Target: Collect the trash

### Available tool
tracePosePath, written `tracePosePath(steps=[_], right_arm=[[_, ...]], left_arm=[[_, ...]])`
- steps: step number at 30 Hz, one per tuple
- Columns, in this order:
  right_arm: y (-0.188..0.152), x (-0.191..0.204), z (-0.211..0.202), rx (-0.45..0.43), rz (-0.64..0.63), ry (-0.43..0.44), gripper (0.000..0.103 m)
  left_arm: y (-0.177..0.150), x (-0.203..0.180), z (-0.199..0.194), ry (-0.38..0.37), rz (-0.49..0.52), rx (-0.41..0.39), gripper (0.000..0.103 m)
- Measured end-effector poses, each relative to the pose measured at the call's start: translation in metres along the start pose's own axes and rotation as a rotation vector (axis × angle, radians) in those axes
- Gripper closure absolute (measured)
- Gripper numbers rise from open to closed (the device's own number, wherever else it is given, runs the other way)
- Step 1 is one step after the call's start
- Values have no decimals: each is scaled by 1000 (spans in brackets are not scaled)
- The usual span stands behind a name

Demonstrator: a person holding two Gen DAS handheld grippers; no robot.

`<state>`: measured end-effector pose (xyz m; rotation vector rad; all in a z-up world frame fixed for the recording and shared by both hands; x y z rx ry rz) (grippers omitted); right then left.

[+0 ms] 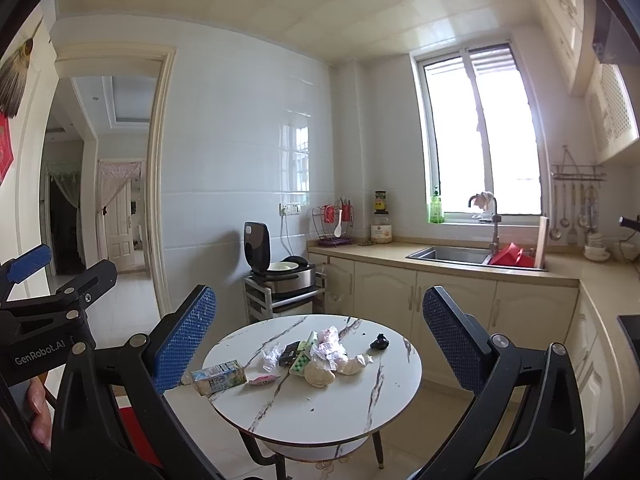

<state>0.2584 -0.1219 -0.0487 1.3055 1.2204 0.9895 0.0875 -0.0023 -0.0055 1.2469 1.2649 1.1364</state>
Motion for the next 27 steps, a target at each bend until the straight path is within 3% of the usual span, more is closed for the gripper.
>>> tracePosePath(steps=[27], right_arm=[[-2,3,-2,-18,-17,8,0]], left_arm=[[-2,0,-2,-16,8,-4,1]])
Point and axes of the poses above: each gripper's, at about its wrist camera, not at the fingertips, and z roughly the way its jaws point, x to its left, y to its top, the point moved 10 cm from there along z, roughly the way its jaws point, and after that the axes turned 3 degrees about -z, right-handed, at the moved point
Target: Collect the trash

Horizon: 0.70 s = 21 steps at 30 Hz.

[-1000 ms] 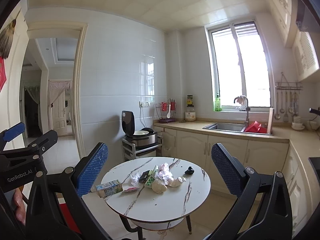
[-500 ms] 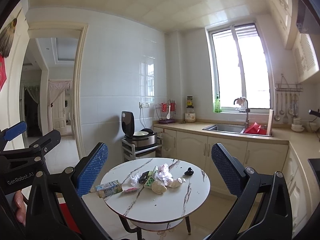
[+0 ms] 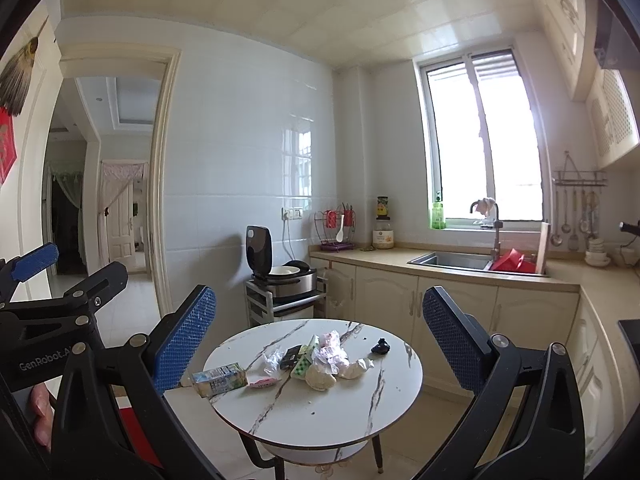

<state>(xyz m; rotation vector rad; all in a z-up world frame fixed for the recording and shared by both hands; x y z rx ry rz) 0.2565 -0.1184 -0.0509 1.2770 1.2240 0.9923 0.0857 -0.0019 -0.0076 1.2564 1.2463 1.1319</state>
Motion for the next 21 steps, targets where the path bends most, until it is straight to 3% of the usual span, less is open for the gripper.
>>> tracePosePath(steps=[21], right_arm=[[-2,0,-1,2,2,0,0]], left_arm=[[2,-1,0,-2,11,7,1]])
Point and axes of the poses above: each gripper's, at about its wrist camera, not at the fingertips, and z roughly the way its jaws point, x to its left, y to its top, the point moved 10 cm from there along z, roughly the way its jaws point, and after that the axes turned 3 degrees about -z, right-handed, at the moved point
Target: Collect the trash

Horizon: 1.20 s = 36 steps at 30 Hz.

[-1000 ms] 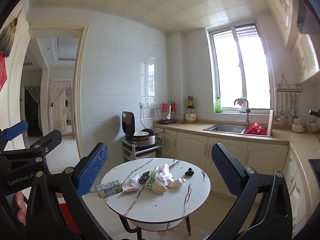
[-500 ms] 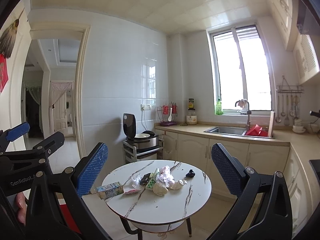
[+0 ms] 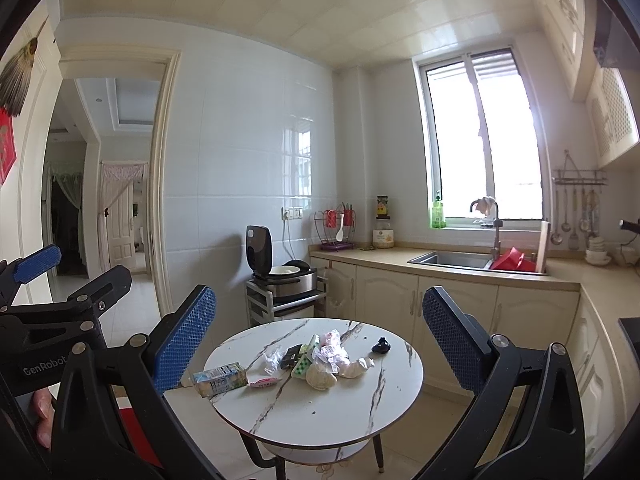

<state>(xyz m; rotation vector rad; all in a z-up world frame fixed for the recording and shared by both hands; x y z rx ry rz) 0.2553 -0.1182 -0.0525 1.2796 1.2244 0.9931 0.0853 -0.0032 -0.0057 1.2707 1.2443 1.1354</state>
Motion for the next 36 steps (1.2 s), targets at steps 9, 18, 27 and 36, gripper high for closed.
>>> tracePosePath(steps=[9,18,27,36], right_arm=[[1,0,0,2,0,0,0],[1,0,0,2,0,-1,0],[1,-1,0,2,0,-2,0],[0,0,0,4,2,-1,0]], left_arm=[[-1,-2,0,1,4,1,1],[-1,-2,0,1,5,2,1],[-1,-2,0,2,5,2,1],[-2,-4,4,0,10,10,1]])
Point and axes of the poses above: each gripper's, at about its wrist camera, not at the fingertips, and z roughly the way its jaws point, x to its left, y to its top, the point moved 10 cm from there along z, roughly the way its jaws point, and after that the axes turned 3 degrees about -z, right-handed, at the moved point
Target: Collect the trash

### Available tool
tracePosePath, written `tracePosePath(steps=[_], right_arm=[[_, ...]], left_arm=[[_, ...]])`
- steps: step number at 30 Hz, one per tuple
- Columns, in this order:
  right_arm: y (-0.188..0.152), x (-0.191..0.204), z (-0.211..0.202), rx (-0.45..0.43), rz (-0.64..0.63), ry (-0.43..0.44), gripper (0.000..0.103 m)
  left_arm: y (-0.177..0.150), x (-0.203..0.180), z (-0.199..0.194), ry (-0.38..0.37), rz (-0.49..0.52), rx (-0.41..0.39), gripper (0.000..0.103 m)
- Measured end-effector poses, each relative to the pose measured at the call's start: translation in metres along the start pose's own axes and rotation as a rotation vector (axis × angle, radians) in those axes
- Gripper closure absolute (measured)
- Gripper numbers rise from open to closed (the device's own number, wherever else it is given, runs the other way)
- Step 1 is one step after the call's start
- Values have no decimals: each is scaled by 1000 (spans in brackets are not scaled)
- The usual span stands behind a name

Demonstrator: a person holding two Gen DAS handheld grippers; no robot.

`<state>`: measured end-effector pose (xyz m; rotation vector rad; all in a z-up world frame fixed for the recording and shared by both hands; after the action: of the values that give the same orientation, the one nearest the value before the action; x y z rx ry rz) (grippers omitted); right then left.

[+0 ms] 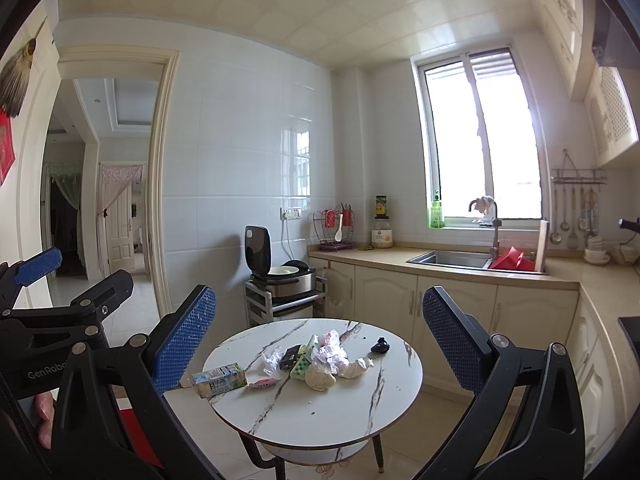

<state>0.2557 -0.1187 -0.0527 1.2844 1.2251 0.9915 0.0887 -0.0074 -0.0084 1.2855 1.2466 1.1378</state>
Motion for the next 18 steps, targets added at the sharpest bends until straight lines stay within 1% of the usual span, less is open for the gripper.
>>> tracePosePath(steps=[7,9,11,14,16,18], right_arm=[[-9,-4,10,15,6,0,0],[-12,-5,17,10,1,1,0],[-22,-13,33,37,4,-20,0],[-50,-30,63,100,41,-29,0],[-77,-42,84,164,77,-37,0],[-107,-51,104,236,106,-39,0]], left_arm=[[-4,0,17,-1,5,14,1],[-8,1,30,-2,16,22,1],[-15,7,48,2,19,25,1],[-34,17,82,0,16,66,1],[-52,22,107,-19,-1,122,1],[-73,26,134,-34,-11,195,1]])
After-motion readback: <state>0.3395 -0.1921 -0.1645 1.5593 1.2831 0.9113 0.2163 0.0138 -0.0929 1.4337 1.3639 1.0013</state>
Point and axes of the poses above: each gripper's, at about its wrist camera, not at the fingertips, and z roughly the way its jaws point, x to its left, y to its top, the point moved 10 cm from there along z, roughly the way its jaws point, and after that the axes turned 3 degrees about -z, right-handed, at the moved point
